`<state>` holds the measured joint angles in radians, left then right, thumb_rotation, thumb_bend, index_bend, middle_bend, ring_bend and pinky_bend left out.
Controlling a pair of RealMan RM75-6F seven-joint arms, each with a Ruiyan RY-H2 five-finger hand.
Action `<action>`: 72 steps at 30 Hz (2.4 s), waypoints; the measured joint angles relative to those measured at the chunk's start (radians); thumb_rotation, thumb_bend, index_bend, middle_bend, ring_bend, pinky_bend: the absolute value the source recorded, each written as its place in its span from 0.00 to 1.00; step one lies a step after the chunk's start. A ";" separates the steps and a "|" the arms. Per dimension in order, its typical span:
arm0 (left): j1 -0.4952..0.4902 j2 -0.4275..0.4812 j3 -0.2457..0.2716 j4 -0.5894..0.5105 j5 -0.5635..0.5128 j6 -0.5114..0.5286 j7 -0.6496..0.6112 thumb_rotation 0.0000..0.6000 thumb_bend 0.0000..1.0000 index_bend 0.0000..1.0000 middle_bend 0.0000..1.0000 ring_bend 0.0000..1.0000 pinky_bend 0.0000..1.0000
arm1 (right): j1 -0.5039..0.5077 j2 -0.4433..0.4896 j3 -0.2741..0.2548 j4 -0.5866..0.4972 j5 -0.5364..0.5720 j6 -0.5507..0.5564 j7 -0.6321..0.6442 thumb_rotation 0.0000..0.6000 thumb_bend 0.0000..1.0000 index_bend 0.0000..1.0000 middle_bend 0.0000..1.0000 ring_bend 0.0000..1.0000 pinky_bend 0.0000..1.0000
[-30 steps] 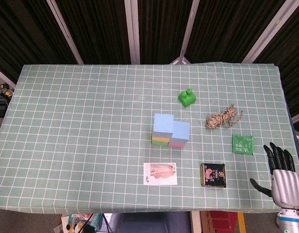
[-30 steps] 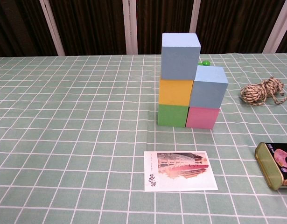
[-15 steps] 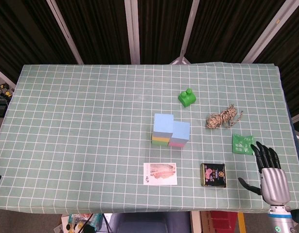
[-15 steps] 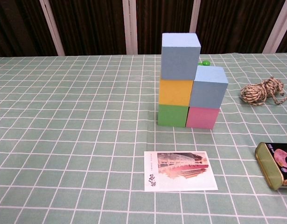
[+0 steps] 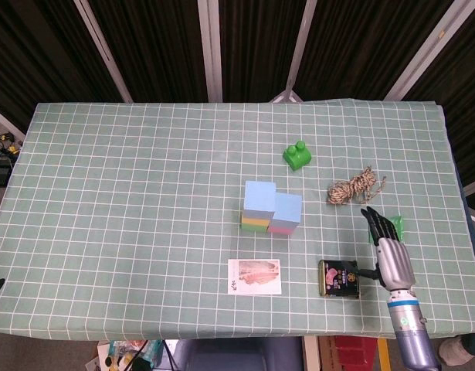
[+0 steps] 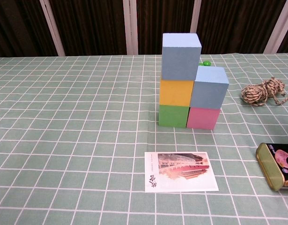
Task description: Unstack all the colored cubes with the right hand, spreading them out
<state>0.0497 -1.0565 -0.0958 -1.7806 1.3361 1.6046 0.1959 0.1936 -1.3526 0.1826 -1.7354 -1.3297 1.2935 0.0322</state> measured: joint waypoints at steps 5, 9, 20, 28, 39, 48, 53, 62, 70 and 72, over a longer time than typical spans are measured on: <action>0.001 0.006 -0.002 0.000 -0.001 -0.001 -0.014 1.00 0.17 0.13 0.00 0.00 0.05 | 0.053 -0.082 0.043 0.003 0.112 -0.028 -0.105 1.00 0.17 0.02 0.00 0.00 0.00; 0.002 0.009 -0.002 -0.001 -0.003 0.000 -0.019 1.00 0.17 0.13 0.00 0.00 0.05 | 0.092 -0.137 0.066 -0.004 0.198 -0.057 -0.165 1.00 0.17 0.03 0.00 0.00 0.00; -0.002 0.007 -0.004 -0.001 -0.008 -0.004 -0.013 1.00 0.17 0.13 0.00 0.00 0.05 | 0.174 -0.278 0.096 0.032 0.303 -0.080 -0.260 1.00 0.17 0.03 0.00 0.00 0.00; 0.001 0.020 -0.012 0.000 -0.027 -0.007 -0.047 1.00 0.17 0.13 0.00 0.00 0.05 | 0.234 -0.371 0.135 0.140 0.350 -0.058 -0.326 1.00 0.17 0.03 0.00 0.00 0.00; 0.006 0.027 -0.019 -0.010 -0.051 -0.007 -0.049 1.00 0.17 0.13 0.00 0.00 0.05 | 0.272 -0.400 0.153 0.225 0.383 -0.116 -0.293 1.00 0.17 0.06 0.05 0.05 0.00; 0.002 0.024 -0.022 -0.015 -0.066 -0.013 -0.039 1.00 0.17 0.14 0.00 0.00 0.05 | 0.306 -0.444 0.174 0.297 0.404 -0.141 -0.256 1.00 0.17 0.09 0.07 0.08 0.00; 0.003 0.027 -0.025 -0.016 -0.070 -0.012 -0.043 1.00 0.17 0.14 0.00 0.00 0.05 | 0.321 -0.465 0.187 0.327 0.408 -0.139 -0.248 1.00 0.17 0.10 0.09 0.10 0.00; -0.001 0.028 -0.028 -0.017 -0.079 -0.017 -0.042 1.00 0.17 0.14 0.00 0.00 0.05 | 0.332 -0.486 0.181 0.348 0.386 -0.138 -0.220 1.00 0.17 0.15 0.25 0.26 0.00; -0.003 0.027 -0.030 -0.019 -0.086 -0.020 -0.036 1.00 0.17 0.15 0.00 0.00 0.05 | 0.328 -0.486 0.163 0.346 0.326 -0.142 -0.149 1.00 0.18 0.20 0.48 0.45 0.00; -0.003 0.027 -0.030 -0.019 -0.088 -0.019 -0.037 1.00 0.17 0.15 0.00 0.00 0.05 | 0.327 -0.484 0.163 0.347 0.317 -0.139 -0.137 1.00 0.19 0.22 0.51 0.50 0.02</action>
<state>0.0468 -1.0293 -0.1259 -1.7993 1.2484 1.5855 0.1594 0.5207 -1.8366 0.3453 -1.3881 -1.0128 1.1542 -0.1052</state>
